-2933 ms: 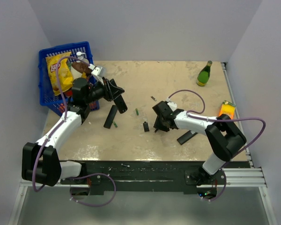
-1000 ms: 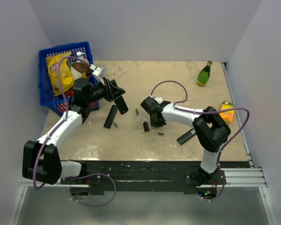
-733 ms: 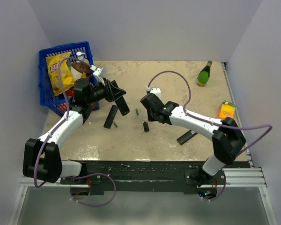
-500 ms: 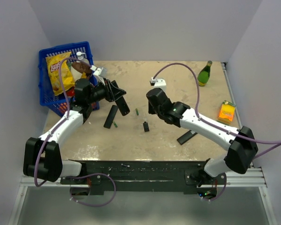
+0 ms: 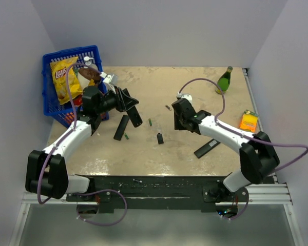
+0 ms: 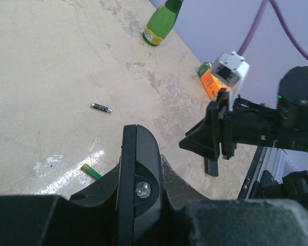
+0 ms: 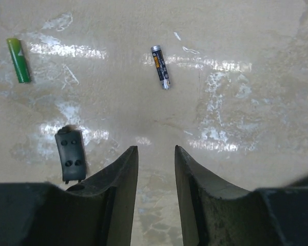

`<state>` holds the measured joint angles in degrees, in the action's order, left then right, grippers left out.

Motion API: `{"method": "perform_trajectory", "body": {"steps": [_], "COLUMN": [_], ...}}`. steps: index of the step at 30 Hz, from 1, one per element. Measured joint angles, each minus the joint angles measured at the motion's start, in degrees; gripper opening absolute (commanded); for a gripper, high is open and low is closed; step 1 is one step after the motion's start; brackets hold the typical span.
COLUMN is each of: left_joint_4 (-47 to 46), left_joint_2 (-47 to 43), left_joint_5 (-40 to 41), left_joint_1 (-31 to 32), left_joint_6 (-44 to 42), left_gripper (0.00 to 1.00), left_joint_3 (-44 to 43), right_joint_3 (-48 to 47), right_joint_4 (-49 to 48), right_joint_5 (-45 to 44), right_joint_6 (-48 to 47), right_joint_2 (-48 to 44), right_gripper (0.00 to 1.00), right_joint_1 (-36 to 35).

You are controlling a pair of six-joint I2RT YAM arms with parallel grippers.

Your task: Load the batteries into the remote control

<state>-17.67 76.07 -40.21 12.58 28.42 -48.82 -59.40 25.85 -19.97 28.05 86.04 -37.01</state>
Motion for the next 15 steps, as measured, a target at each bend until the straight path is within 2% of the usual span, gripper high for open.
{"method": "perform_trajectory", "body": {"steps": [6, 15], "left_joint_4": [1.11, 3.37], "left_joint_2": [-0.02, -0.33], "left_joint_5": [0.44, 1.95], "left_joint_1": [0.0, 0.0], "left_joint_6": [-1.07, -2.89], "left_gripper": [0.0, 0.0], "left_joint_3": [0.0, -0.02], "right_joint_3": [-3.45, -11.74], "right_joint_4": [-1.92, -4.37], "right_joint_5": [1.95, 2.99], "right_joint_6": [-2.86, -8.26], "right_joint_2": [10.1, 19.56], "right_gripper": [0.41, 0.4], "right_joint_1": [2.29, 4.5]}}
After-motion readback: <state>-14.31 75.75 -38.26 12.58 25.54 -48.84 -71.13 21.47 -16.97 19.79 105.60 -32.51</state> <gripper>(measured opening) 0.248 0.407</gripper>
